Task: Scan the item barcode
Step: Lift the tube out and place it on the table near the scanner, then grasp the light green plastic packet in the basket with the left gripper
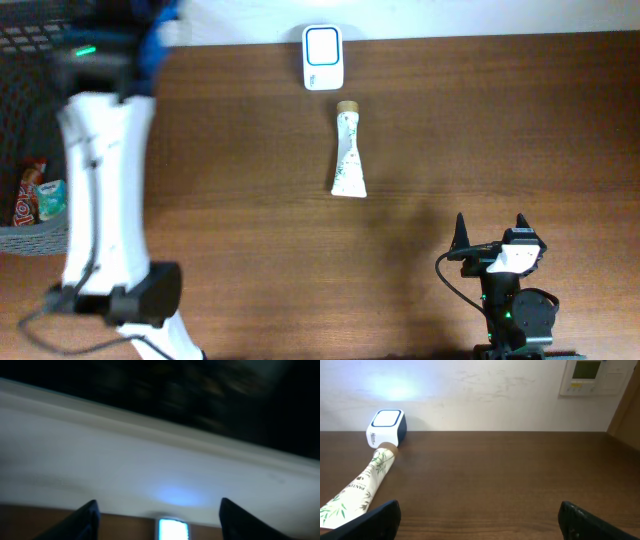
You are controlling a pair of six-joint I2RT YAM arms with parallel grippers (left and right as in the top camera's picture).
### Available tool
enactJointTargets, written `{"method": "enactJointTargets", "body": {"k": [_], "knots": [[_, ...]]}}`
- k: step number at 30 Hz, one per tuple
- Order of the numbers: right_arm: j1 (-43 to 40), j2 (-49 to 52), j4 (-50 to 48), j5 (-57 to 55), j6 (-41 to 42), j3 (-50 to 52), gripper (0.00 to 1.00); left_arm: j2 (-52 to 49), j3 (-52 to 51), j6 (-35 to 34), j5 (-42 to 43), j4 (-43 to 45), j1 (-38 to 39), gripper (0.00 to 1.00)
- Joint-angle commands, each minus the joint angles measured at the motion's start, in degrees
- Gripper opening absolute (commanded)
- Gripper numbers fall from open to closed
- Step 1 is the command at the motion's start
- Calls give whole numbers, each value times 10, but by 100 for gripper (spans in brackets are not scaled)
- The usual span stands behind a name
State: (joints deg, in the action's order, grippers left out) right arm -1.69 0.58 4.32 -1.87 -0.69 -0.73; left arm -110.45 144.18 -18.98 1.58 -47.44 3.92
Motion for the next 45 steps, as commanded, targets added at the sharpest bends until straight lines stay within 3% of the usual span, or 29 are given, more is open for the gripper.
{"method": "enactJointTargets", "body": {"k": [1,3,8,10,13,15,19,21,25,28,33,36,40,45], "knots": [[-2,-4,3,1,-4,4,99,16,-4,30,-165,-77,-113,79],[-2,-4,3,1,-4,4,99,8,-9,75,-181,-128,-179,80],[-2,-4,3,1,-4,4,99,-44,-9,110,-178,-227,-287,81],[-2,-4,3,1,-4,4,99,-71,-9,116,-114,-256,-324,78],[-2,-4,3,1,-4,4,99,-118,-9,215,50,-292,-365,78],[-2,-4,3,1,-4,4,99,-151,-9,263,61,-316,-369,78],[-2,-4,3,1,-4,4,99,-221,-10,264,62,-329,-363,77],[-2,-4,3,1,-4,4,99,-254,-10,264,62,-334,-356,68],[-2,-4,3,1,-4,4,99,-311,-10,264,61,-331,-355,73],[-2,-4,3,1,-4,4,99,-343,-10,264,64,-328,-354,65],[-2,-4,3,1,-4,4,99,-396,-10,264,76,-326,-351,63],[-2,-4,3,1,-4,4,99,-415,-10,290,130,-328,-351,67],[-2,-4,3,1,-4,4,99,-415,1,289,133,-334,-361,71],[-2,-4,3,1,-4,4,98,-414,133,275,227,-395,-401,71]]}}
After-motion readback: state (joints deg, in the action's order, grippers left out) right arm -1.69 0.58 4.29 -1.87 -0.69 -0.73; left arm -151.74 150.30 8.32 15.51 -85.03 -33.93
